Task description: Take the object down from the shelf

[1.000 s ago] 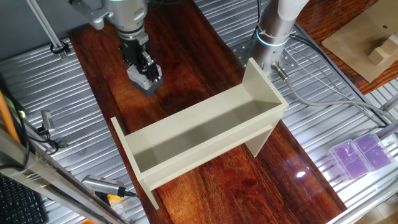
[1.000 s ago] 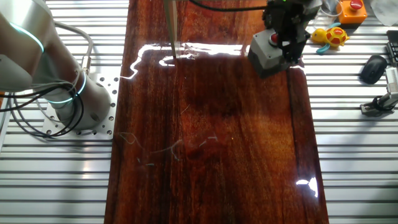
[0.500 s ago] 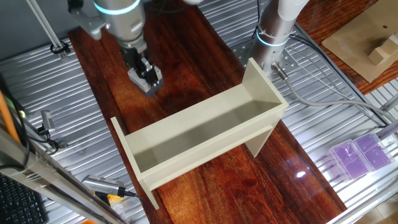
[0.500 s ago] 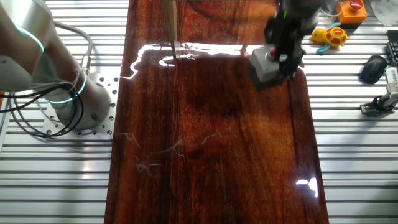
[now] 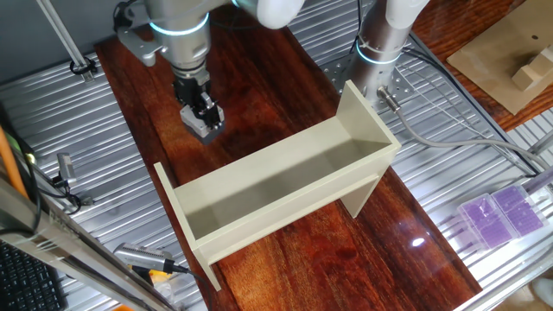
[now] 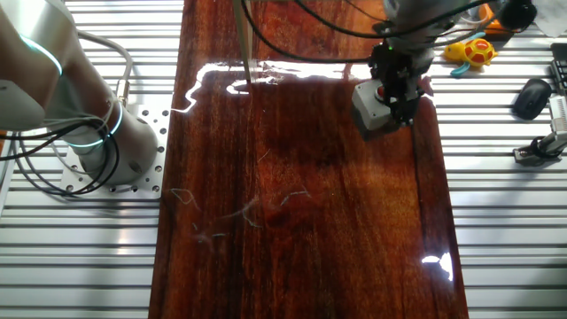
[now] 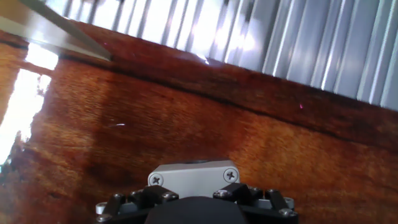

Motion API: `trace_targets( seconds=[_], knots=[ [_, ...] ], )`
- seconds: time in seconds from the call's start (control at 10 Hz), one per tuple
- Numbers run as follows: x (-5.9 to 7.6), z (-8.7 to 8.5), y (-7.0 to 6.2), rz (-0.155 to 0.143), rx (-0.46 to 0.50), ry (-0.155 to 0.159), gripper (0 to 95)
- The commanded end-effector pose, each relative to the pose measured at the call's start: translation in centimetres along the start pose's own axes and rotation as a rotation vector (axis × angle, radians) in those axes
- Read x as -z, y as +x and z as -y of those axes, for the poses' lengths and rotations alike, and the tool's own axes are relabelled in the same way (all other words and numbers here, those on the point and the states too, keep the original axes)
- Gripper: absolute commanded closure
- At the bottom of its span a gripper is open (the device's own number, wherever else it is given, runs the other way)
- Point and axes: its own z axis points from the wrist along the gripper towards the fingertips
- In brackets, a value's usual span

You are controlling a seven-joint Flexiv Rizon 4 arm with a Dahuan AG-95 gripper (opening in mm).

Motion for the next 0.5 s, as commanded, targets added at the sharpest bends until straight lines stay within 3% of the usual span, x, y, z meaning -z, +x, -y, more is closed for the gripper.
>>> trace_targets(
  seconds=[0.1,0.2,0.5],
  knots=[
    [-0.1,0.0,-0.2,-0.032,-0.014,0.005,95.0],
    [-0.3,0.2,-0.2,-0.029,-0.018,-0.001,95.0],
    [-3.7,2.7,0.7,0.001,-0.007,-0.022,95.0]
  ],
)
